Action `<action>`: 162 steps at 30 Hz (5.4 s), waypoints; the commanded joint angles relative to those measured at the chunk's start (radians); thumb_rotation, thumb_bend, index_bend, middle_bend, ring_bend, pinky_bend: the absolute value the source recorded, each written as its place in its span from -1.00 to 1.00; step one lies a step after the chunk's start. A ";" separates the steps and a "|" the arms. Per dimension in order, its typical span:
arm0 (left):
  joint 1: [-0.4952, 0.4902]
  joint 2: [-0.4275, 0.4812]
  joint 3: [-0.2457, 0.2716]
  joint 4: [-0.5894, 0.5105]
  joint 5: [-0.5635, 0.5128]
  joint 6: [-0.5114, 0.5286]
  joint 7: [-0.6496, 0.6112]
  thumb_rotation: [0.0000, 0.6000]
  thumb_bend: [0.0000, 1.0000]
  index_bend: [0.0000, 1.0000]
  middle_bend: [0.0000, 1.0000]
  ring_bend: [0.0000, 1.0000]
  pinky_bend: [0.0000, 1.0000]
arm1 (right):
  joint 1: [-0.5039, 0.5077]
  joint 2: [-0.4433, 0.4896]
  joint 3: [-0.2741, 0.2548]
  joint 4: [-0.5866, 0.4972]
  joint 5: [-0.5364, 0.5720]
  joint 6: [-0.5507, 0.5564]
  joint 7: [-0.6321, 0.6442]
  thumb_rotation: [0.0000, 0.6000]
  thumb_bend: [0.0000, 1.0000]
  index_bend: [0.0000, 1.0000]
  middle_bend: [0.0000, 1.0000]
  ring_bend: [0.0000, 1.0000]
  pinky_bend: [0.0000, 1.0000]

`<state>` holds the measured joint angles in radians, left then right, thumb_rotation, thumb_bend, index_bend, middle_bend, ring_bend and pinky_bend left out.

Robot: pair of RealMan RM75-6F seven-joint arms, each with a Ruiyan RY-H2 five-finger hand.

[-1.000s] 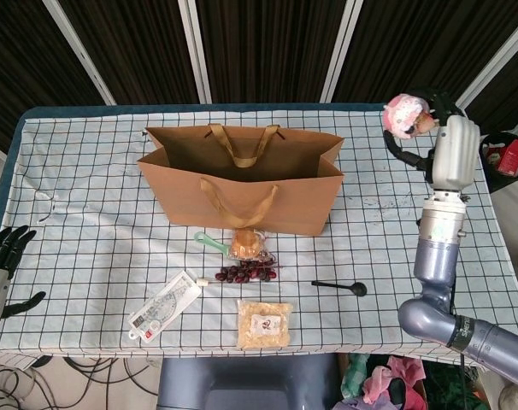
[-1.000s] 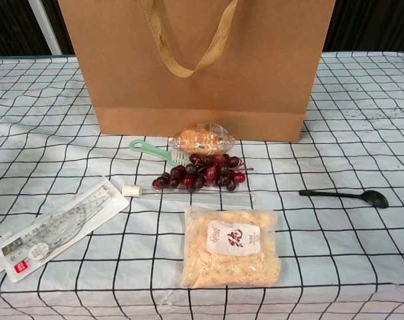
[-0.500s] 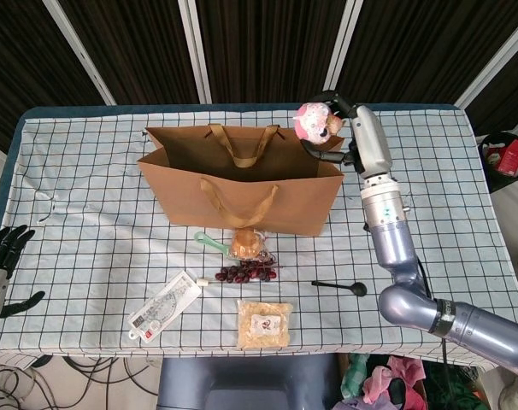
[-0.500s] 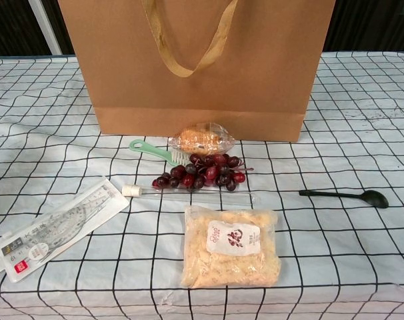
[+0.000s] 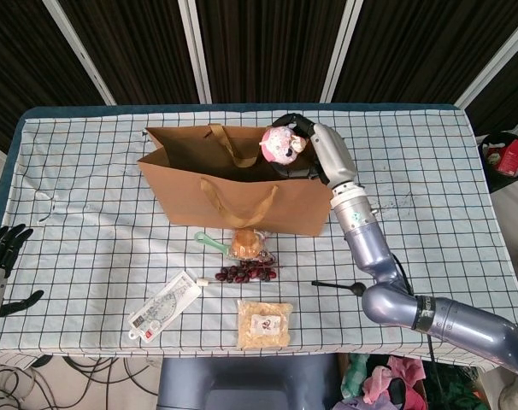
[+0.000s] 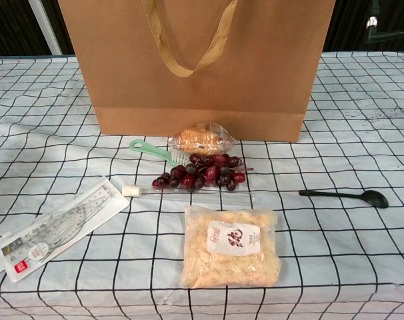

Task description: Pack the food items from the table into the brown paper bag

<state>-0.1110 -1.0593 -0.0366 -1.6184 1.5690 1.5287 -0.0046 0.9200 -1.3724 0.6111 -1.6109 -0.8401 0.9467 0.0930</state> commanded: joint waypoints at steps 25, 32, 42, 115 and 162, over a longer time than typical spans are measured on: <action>0.000 -0.007 -0.002 0.000 0.000 -0.002 0.017 1.00 -0.82 -0.84 -0.90 -1.00 -0.98 | -0.176 0.101 -0.075 -0.018 -0.123 0.362 -0.084 1.00 -0.76 -0.66 -0.71 -0.45 -0.37; -0.003 -0.015 0.002 0.008 0.019 0.002 0.014 1.00 -0.82 -0.83 -0.90 -1.00 -0.98 | -0.387 0.265 -0.338 0.008 -0.301 0.422 -0.228 1.00 -0.75 -0.66 -0.69 -0.41 -0.37; -0.024 -0.010 0.059 -0.022 0.118 -0.032 -0.058 1.00 -0.82 -0.84 -0.89 -1.00 -0.98 | -0.642 0.317 -0.544 -0.010 -0.362 0.460 -0.090 1.00 -0.75 -0.66 -0.68 -0.41 -0.37; -0.631 -0.765 -0.016 -0.139 -0.496 -0.637 0.811 1.00 -0.76 -0.79 -0.75 -0.87 -0.81 | -0.856 0.107 -0.536 0.090 -0.585 0.596 -0.131 1.00 -0.61 -0.66 -0.64 -0.41 -0.40; -0.669 -0.422 -0.237 -0.386 -0.094 -0.424 0.381 1.00 -0.37 -0.36 -0.19 -0.33 -0.24 | -0.873 0.078 -0.492 0.141 -0.580 0.611 -0.136 1.00 -0.54 -0.61 -0.57 -0.39 -0.40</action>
<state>-0.7740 -1.5210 -0.2275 -1.9691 1.4718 1.0826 0.4006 0.0472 -1.2937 0.1187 -1.4713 -1.4209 1.5582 -0.0420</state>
